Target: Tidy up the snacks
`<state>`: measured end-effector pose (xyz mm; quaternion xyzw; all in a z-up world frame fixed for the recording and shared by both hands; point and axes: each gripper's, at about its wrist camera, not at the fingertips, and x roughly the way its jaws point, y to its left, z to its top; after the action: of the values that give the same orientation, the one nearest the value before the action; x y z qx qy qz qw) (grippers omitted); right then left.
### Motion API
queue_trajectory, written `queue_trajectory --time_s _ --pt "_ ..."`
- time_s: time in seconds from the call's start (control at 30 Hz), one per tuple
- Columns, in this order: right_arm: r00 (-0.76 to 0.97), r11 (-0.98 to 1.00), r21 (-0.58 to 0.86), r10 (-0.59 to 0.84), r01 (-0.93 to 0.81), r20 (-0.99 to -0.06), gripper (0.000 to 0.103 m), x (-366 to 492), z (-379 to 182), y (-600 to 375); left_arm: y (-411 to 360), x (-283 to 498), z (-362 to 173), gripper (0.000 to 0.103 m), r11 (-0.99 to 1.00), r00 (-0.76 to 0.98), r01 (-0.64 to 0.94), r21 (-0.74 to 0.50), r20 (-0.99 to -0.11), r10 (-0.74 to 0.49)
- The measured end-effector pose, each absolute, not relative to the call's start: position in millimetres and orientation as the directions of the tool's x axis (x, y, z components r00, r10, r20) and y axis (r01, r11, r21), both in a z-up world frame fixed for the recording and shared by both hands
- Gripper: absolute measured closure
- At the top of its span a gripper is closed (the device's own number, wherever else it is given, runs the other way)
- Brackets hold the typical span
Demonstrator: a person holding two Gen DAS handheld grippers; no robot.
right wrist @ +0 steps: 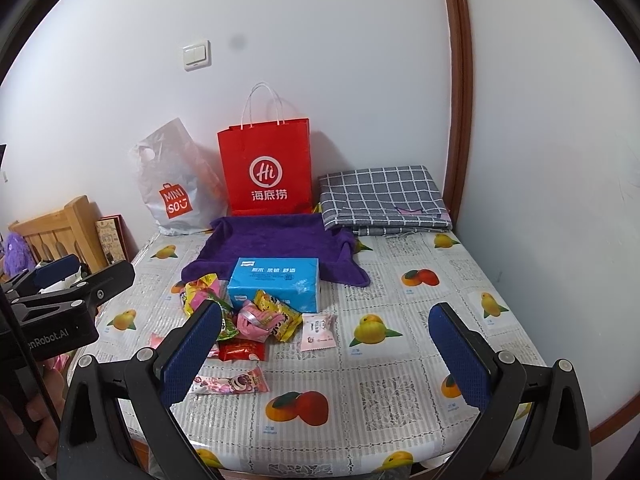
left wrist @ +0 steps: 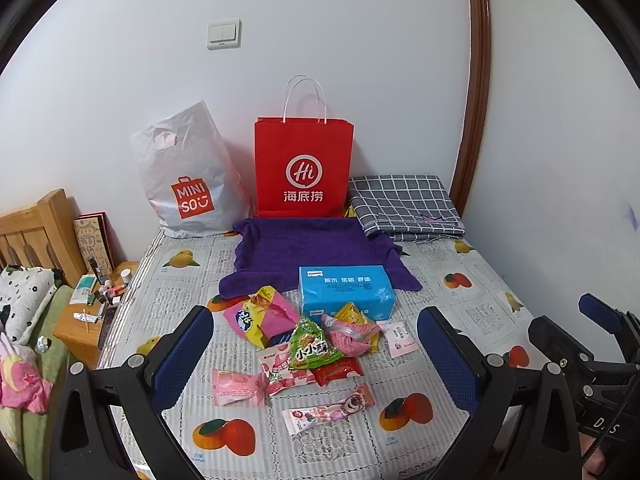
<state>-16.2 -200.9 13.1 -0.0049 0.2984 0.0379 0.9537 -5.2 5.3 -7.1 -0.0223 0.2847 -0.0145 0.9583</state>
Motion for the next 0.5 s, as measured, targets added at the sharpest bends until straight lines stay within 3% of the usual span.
queue_trajectory --time_s 0.5 --pt "0.764 0.994 0.005 0.088 -0.110 -0.639 0.002 13.1 -31.5 -190.7 50.8 20.0 -65.9 0.001 0.998 0.766 -0.053 -0.030 -0.642 0.021"
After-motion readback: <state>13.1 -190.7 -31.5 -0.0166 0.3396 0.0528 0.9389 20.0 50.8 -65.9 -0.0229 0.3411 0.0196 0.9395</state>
